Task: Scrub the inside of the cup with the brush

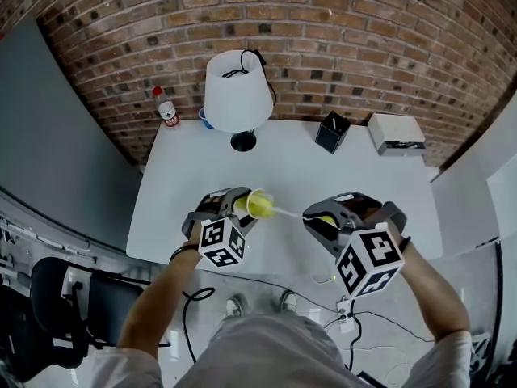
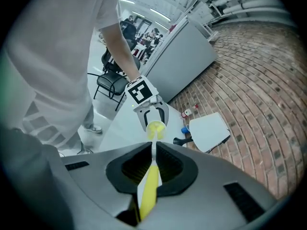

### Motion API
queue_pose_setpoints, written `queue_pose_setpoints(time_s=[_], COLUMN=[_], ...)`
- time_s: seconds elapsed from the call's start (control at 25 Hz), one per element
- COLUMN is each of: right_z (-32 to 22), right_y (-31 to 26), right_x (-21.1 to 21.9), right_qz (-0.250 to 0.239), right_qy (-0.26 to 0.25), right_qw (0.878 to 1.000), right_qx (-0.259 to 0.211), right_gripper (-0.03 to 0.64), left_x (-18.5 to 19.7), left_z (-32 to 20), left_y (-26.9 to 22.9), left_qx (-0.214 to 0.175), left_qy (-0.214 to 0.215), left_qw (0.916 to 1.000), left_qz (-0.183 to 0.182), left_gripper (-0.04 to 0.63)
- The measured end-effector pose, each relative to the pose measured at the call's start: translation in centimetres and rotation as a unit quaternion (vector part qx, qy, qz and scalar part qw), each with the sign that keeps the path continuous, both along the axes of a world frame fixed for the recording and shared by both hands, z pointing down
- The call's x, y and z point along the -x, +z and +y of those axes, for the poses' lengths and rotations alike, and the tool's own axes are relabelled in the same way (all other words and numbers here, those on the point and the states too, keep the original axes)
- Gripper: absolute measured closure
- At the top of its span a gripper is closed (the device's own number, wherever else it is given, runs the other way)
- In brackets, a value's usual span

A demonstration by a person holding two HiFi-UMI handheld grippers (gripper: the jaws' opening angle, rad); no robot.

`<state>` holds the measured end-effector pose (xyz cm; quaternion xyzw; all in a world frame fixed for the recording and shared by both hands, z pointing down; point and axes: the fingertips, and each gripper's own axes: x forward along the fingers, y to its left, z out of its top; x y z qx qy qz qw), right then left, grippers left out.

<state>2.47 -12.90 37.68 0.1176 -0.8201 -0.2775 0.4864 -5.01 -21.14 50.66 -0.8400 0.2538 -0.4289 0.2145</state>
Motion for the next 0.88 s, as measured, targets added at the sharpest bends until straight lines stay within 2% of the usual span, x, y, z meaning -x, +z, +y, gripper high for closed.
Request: queue_pose_setpoints(time_s=[0.36,0.56,0.72,0.88], right_z=[-0.6,-0.8,-1.1,-1.6], right_y=[0.8,1.3,1.6,1.6], right_x=[0.9,1.1,1.1,0.9], right_qz=[0.002,-0.018,-0.051,-0.087], right_qy=[0.012,0.028,0.060,0.102], right_qw=[1.000,0.999,0.996,0.987], right_qx=[-0.007,0.003,0.039,0.086], right_gripper=[0.591,0.591,0.591,0.591], left_x=[-0.9,-0.8,-0.5,-0.4], left_z=[0.2,0.1,0.0,-0.1], left_y=[-1.2,-1.2,-0.9,-1.0], left_qx=[-0.027,-0.035,-0.037,-0.040], left_qy=[0.003,-0.004,-0.010,-0.012], left_qw=[0.9996,0.9993,0.9992,0.9990], left_qz=[-0.005,-0.011,-0.016,-0.017], left_gripper=[0.310,0.310,0.310,0.310])
